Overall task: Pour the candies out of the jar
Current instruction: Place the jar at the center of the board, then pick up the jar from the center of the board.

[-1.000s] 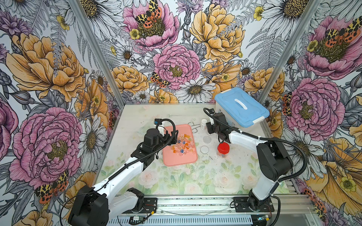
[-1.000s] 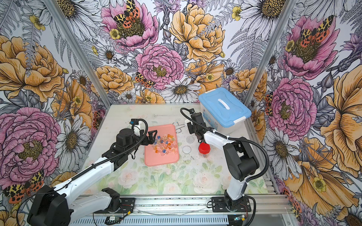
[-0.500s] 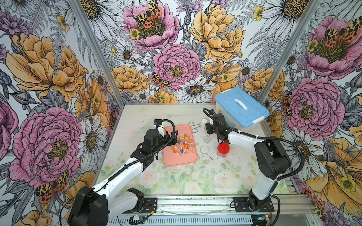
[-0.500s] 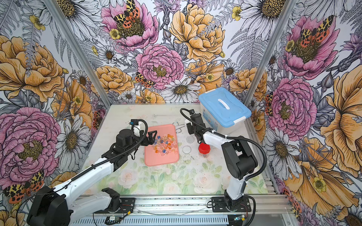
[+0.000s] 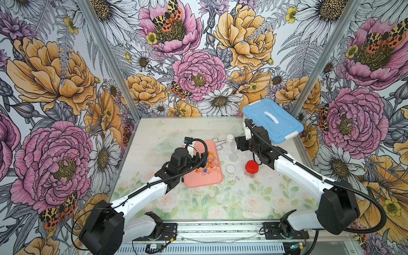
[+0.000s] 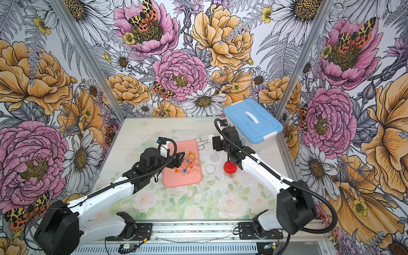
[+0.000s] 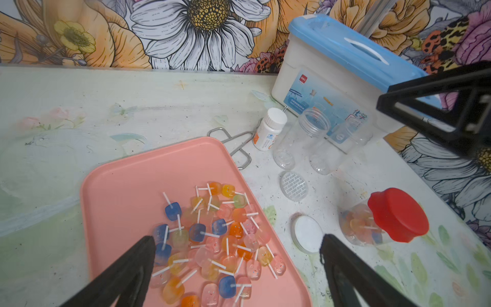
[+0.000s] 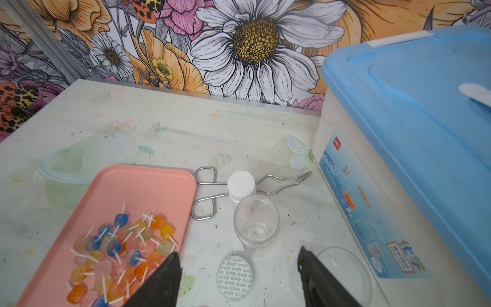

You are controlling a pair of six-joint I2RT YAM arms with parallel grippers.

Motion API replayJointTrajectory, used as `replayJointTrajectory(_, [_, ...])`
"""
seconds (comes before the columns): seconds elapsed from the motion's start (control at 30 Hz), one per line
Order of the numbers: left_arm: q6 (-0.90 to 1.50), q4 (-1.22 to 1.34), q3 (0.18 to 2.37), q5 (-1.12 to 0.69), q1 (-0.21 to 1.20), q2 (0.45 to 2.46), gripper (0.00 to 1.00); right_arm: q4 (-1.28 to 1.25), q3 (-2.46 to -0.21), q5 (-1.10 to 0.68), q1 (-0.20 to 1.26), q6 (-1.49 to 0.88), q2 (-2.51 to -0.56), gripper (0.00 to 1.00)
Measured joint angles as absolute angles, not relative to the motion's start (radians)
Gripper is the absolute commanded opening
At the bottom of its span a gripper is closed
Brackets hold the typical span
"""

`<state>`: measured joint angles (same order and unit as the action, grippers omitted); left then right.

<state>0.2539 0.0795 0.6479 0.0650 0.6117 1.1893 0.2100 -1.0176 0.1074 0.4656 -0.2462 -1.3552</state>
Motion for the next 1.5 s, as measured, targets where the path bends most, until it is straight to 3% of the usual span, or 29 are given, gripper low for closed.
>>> replayJointTrajectory(0.37, [0.165,0.078,0.833,0.100,0.746,1.419,0.99,0.518,-0.849,0.120,0.474,-0.408,-1.145,0.75])
replayJointTrajectory(0.93, [0.123,0.072,0.870,0.147,0.780,1.466,0.99,0.654,-0.822,0.207,0.512,-0.456,-1.221,0.80])
replayJointTrajectory(1.33, [0.124,0.059,0.854,0.166,0.770,1.439,0.99,0.594,-0.822,0.210,0.512,-0.456,-1.280,0.75])
replayJointTrajectory(1.5, [0.131,0.056,0.833,0.171,0.759,1.413,0.99,0.576,-0.822,0.218,0.512,-0.457,-1.303,0.64])
